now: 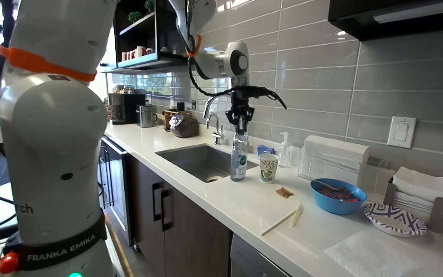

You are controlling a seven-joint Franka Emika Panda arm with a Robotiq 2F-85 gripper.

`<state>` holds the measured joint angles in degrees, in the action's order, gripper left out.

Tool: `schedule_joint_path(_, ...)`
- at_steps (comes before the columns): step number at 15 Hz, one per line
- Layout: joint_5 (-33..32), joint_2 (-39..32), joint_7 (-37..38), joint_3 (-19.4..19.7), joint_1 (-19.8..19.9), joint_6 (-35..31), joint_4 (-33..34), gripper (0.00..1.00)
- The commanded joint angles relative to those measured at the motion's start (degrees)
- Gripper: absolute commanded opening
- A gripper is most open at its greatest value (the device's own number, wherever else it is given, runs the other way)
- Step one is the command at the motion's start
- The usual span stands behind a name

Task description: Open the lid of the bottle

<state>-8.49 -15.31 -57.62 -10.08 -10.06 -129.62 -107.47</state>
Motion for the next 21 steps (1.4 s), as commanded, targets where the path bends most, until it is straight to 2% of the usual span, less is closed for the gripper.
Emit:
schedule_joint_path(1,-1.52,1.36,-0.1,-0.67,0.41,-1.43,-2.1,0.16)
schedule_joint_path(2,-1.51,1.55,-0.32,-0.75,0.4,-1.21,-2.12,0.1)
schedule_joint_path(9,0.77,2.79,-4.75,-2.11,0.79,4.58,-1.05,0.1)
schedule_joint_path(15,0.76,3.06,-5.35,-1.86,0.8,9.56,-0.15,0.1)
schedule_joint_path(21,-1.15,3.73,-1.96,-1.4,0.44,3.5,-1.65,0.1)
